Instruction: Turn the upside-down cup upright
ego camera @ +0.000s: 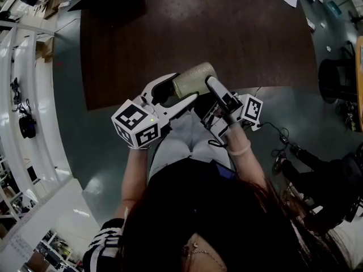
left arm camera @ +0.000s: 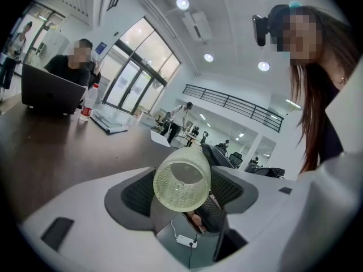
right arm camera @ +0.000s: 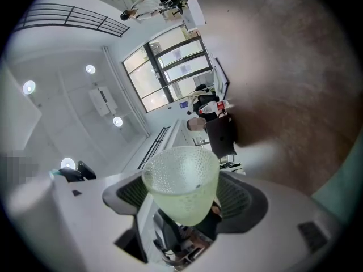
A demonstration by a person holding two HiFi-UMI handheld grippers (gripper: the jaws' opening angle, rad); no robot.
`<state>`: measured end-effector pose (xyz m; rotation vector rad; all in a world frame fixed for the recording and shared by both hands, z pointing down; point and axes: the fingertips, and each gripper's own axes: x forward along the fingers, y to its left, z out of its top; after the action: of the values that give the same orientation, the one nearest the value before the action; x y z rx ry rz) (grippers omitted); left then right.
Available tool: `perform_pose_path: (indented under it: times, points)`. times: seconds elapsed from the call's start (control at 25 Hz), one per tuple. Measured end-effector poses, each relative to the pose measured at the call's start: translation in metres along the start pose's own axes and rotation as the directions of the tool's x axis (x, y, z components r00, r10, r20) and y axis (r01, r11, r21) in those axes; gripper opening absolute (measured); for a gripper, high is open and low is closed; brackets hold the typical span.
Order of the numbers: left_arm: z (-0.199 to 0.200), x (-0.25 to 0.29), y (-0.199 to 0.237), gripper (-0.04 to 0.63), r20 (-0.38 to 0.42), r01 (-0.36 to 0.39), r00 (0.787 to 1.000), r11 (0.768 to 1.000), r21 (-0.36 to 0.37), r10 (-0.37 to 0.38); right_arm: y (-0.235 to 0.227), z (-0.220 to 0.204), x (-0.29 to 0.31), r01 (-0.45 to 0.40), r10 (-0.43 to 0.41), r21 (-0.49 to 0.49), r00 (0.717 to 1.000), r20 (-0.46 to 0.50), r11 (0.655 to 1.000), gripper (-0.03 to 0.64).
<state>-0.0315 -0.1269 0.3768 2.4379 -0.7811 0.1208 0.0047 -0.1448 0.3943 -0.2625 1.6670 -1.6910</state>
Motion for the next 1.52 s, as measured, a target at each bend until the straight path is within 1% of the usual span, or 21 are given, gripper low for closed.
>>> perform_pose_path:
  times: [0.48, 0.68, 0.88, 1.04, 1.28, 1.52]
  points:
    - [0.001, 0.006, 0.004, 0.31, -0.016, 0.009, 1.0, 1.0, 0.01, -0.009, -0.003, 0.007, -0.001, -0.03, 0.03, 0.021, 0.999, 0.016, 0.999, 0.376]
    - [0.003, 0.007, 0.006, 0.308, -0.011, 0.002, 1.0, 1.0, 0.001, -0.002, -0.003, 0.008, 0.001, -0.03, 0.03, 0.011, 0.999, 0.013, 0.999, 0.376]
    - [0.006, 0.005, 0.01, 0.308, -0.014, -0.017, 1.0, 1.0, 0.008, 0.017, -0.005, 0.012, -0.001, -0.024, 0.024, 0.005, 0.999, 0.026, 1.0, 0.376]
    - [0.004, 0.001, 0.016, 0.308, -0.03, -0.042, 0.999, 0.999, 0.026, 0.043, -0.011, 0.014, -0.007, 0.003, -0.002, -0.02, 0.999, 0.039, 1.0, 0.377]
    - [0.004, -0.001, 0.028, 0.308, -0.074, -0.077, 0.994, 0.996, 0.055, 0.081, -0.015, 0.033, -0.02, 0.058, -0.051, -0.075, 0.994, 0.099, 0.995, 0.376]
    - [-0.006, 0.004, 0.039, 0.307, -0.142, -0.115, 0.982, 0.989, 0.091, 0.127, -0.014, 0.052, -0.036, 0.106, -0.085, -0.141, 0.986, 0.146, 0.984, 0.377]
